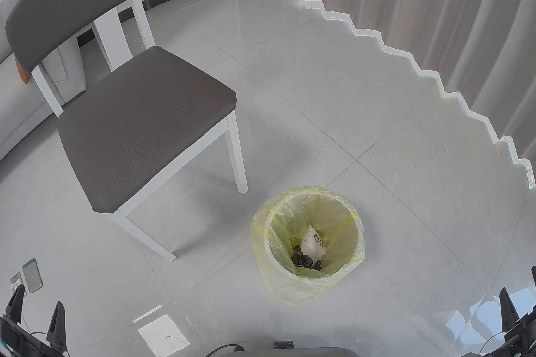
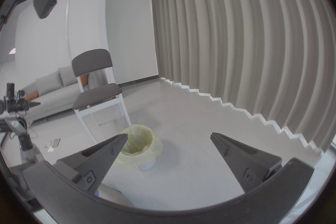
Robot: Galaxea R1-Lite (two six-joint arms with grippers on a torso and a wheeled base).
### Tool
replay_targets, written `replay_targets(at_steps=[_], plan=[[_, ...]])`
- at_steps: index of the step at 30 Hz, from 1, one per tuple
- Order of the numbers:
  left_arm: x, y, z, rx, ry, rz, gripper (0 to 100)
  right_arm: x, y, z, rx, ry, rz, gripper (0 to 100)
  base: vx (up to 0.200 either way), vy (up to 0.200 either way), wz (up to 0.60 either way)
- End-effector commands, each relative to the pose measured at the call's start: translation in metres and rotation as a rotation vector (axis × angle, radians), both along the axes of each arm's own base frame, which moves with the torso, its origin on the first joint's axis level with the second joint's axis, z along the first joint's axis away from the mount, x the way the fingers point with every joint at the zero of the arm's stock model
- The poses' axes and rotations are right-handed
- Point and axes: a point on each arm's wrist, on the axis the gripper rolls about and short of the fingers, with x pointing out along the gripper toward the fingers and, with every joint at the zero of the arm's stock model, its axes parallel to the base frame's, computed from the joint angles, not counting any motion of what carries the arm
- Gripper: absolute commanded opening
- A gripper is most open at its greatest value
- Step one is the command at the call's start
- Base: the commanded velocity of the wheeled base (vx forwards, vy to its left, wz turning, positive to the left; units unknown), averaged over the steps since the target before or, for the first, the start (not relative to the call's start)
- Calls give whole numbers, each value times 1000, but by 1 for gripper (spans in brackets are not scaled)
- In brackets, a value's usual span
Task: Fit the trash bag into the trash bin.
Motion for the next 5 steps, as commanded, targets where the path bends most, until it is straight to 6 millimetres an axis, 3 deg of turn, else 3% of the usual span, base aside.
replay_targets(at_steps=[1,5], plan=[[0,0,-5,0,6,1,100,1,0,-5,5,19,-1,100,0,0,0],[0,0,-5,0,6,-1,100,1,0,-5,26,14,-13,100,0,0,0]])
